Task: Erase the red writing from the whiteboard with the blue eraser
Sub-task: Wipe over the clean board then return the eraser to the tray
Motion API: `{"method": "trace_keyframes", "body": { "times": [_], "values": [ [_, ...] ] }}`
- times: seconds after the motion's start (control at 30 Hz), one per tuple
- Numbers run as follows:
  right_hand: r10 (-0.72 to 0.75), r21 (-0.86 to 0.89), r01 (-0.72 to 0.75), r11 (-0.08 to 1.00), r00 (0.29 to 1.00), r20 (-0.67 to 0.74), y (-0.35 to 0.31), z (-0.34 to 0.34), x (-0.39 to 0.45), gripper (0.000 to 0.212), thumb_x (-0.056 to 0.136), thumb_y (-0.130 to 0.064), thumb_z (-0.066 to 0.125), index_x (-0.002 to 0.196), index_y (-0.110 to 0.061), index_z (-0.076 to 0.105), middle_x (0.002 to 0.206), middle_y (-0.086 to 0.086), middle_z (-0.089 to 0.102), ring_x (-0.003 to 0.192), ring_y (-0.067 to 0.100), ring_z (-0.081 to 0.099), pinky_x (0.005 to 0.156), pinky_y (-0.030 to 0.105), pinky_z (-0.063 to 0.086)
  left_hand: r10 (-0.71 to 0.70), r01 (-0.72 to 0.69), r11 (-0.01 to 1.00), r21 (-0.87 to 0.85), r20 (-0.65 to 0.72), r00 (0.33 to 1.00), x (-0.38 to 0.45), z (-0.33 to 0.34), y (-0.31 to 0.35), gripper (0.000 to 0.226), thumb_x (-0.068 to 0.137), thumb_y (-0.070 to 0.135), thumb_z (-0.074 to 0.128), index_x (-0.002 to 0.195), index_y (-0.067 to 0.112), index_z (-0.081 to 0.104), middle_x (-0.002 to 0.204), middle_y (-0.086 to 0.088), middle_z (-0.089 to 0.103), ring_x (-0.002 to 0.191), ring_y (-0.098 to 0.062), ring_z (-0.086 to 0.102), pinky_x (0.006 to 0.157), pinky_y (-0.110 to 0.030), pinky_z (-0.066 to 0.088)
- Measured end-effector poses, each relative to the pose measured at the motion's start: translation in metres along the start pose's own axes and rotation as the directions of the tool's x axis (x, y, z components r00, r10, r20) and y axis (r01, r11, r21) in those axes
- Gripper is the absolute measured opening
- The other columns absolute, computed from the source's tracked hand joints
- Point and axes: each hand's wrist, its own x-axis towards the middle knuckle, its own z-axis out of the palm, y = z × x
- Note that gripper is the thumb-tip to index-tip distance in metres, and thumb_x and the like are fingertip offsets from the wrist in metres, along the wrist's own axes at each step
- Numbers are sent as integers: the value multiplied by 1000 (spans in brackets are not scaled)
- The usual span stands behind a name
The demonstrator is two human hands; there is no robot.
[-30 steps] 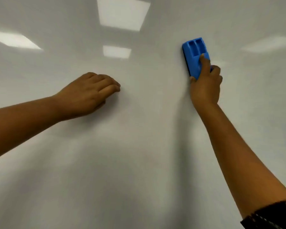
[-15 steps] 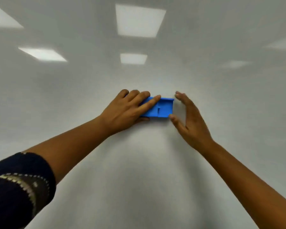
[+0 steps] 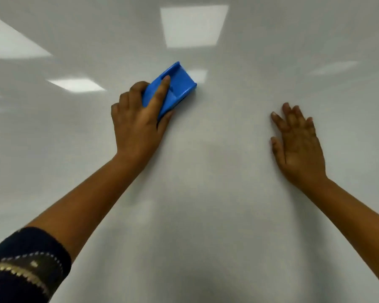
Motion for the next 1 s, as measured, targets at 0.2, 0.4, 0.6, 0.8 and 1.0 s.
{"method": "trace_keyframes", "body": {
  "times": [0.2, 0.4, 0.6, 0.8, 1.0],
  "values": [
    [-8, -59, 9, 998, 1000, 10, 4, 2, -1, 56, 94, -36, 26, 146, -19, 19, 154, 4, 11, 142, 19, 6, 116, 41, 4, 277, -275, 959, -69, 23, 961, -133, 2, 44, 42, 91, 38, 51, 131, 27, 46, 121, -12, 51, 95, -32, 52, 74, -39, 37],
    [16, -83, -11, 996, 998, 56, 3, 2, -2, 59, 94, -44, 23, 147, -22, 11, 156, 5, 10, 143, 16, 1, 115, 40, 1, 604, -591, 796, -129, 110, 789, -178, -3, 45, 45, 91, 30, 49, 135, 31, 41, 123, -6, 46, 94, -25, 51, 75, -35, 39],
    [80, -118, -75, 990, 996, 38, -9, 4, -5, 66, 92, -53, 20, 148, -20, 7, 155, 2, 2, 143, 17, -2, 115, 45, -3, 520, -520, 854, -29, -12, 854, -44, 2, 8, 42, 93, 37, 50, 133, 22, 51, 109, -20, 63, 83, -33, 55, 67, -38, 41],
    [76, -121, -72, 990, 997, 30, -9, 4, -6, 65, 93, -53, 19, 148, -21, 6, 156, 3, 3, 143, 18, -2, 115, 46, -1, 177, -174, 980, 98, -25, 984, 96, 15, -16, 59, 93, 49, 39, 144, 21, 31, 129, -27, 46, 107, -42, 48, 85, -45, 36],
    [55, -111, -54, 992, 999, 0, -9, 7, -5, 64, 93, -51, 20, 148, -21, 6, 156, 3, 3, 143, 19, -1, 115, 47, -1, 74, -71, 997, 41, -73, 995, 36, 16, 14, 52, 92, 43, 47, 139, 20, 43, 119, -22, 55, 95, -38, 54, 75, -41, 39]
  ]
}}
